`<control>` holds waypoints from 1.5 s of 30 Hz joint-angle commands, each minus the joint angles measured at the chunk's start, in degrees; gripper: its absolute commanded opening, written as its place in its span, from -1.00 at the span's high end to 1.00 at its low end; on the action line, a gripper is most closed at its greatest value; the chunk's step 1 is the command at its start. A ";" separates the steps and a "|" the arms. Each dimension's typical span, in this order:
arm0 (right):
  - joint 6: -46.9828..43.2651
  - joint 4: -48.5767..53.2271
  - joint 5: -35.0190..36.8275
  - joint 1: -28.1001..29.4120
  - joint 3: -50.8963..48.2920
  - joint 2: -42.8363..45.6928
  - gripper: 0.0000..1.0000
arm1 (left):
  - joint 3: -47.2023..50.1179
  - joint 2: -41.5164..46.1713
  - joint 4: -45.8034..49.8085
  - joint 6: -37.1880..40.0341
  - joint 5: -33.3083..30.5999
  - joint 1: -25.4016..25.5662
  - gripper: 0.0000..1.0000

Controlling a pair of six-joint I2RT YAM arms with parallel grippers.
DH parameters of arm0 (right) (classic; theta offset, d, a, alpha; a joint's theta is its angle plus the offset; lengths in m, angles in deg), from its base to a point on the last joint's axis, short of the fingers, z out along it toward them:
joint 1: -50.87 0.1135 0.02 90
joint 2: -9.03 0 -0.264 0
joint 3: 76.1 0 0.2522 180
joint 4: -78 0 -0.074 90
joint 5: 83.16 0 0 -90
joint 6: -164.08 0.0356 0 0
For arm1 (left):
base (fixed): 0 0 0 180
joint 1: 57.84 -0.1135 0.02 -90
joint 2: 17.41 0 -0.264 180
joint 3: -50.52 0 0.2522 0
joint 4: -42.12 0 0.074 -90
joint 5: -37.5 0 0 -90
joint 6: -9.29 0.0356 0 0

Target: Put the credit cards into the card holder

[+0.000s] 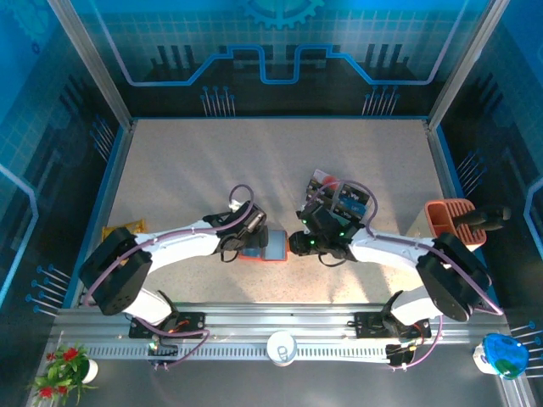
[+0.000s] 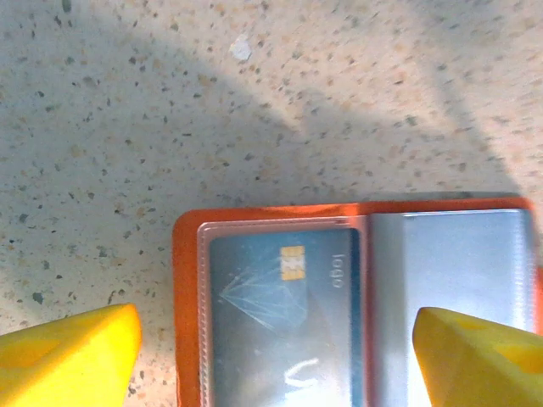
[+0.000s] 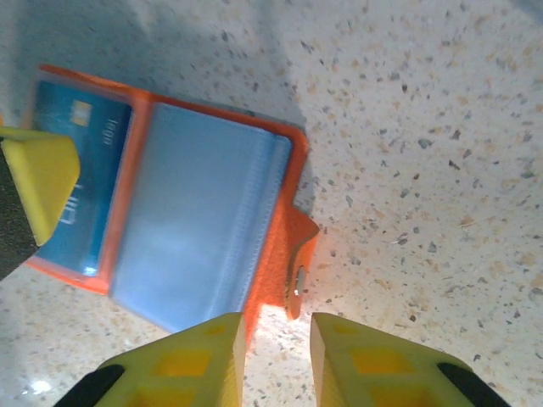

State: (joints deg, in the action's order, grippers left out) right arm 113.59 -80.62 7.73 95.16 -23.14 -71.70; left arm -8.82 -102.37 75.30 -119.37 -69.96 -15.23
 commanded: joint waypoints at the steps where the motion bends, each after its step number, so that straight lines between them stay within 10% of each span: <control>1: 1.32 1.98 -0.31 -0.23 0.97 3.42 0.45 | -1.06 2.86 1.51 -0.70 2.78 -0.03 -0.69; 18: 7.52 -6.07 -1.93 1.89 8.25 -9.89 0.92 | 5.87 2.26 -8.14 -4.14 9.11 0.08 -0.54; 45: 5.57 -8.73 -7.31 0.37 9.61 -20.12 1.00 | 7.83 -1.99 -10.01 -2.32 7.05 0.04 -0.57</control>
State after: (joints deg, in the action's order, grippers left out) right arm 118.90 -88.69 1.65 95.82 -13.00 -90.98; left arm -2.37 -102.81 64.53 -122.56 -62.28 -15.23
